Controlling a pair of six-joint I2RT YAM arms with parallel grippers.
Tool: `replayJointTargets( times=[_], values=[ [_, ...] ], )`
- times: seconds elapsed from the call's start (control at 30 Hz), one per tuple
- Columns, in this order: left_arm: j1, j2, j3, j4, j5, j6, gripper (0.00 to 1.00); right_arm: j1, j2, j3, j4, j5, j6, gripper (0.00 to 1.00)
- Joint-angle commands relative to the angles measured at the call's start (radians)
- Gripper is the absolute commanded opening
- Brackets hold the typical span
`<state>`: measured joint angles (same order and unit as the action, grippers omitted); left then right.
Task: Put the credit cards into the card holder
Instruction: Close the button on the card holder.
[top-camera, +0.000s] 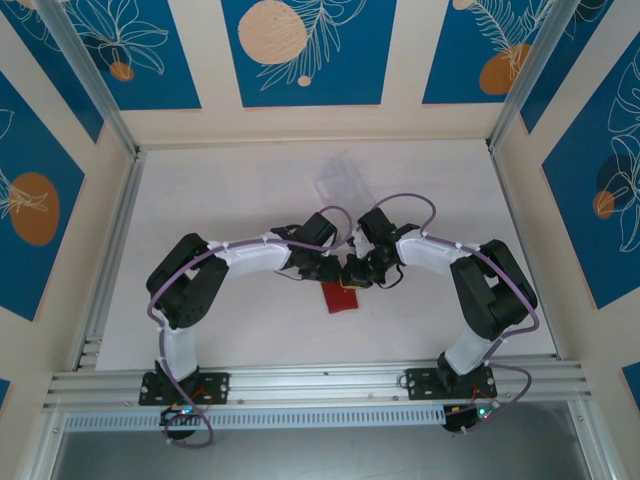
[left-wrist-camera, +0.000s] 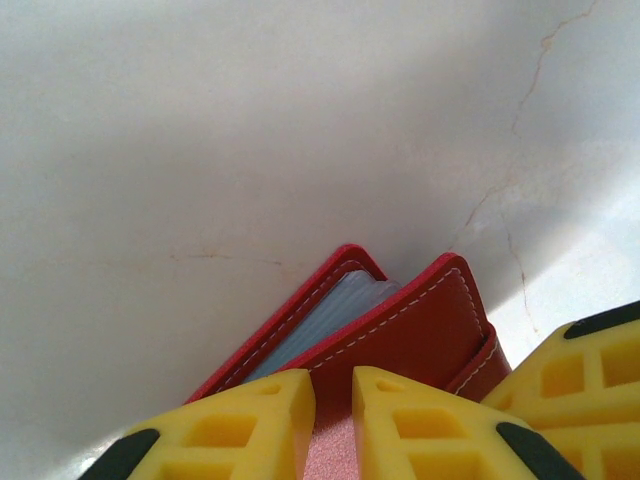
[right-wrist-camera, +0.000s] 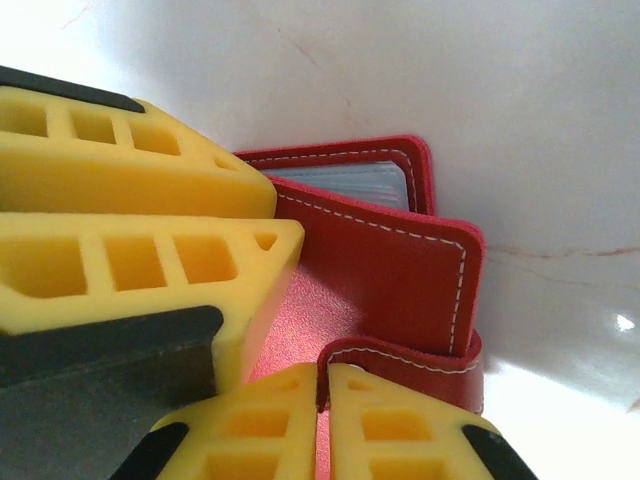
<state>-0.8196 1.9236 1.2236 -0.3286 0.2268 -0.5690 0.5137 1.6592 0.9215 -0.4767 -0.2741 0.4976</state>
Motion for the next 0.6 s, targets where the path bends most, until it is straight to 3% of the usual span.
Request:
replayJointTargets(
  times=[0.0,0.2,0.57],
  values=[
    [-0.044,0.058,-0.038,-0.043,0.02,-0.006,0.2,0.014,0.007,-0.009,0.028,-0.083,0.002,0.09],
    [-0.045,0.059,-0.036,-0.043,0.02,-0.008,0.2,0.013,-0.02,-0.018,0.011,-0.081,-0.003,0.0],
    [-0.046,0.06,-0.041,-0.037,0.02,-0.009,0.2,-0.016,-0.083,-0.054,0.009,-0.13,0.002,0.0]
  ],
)
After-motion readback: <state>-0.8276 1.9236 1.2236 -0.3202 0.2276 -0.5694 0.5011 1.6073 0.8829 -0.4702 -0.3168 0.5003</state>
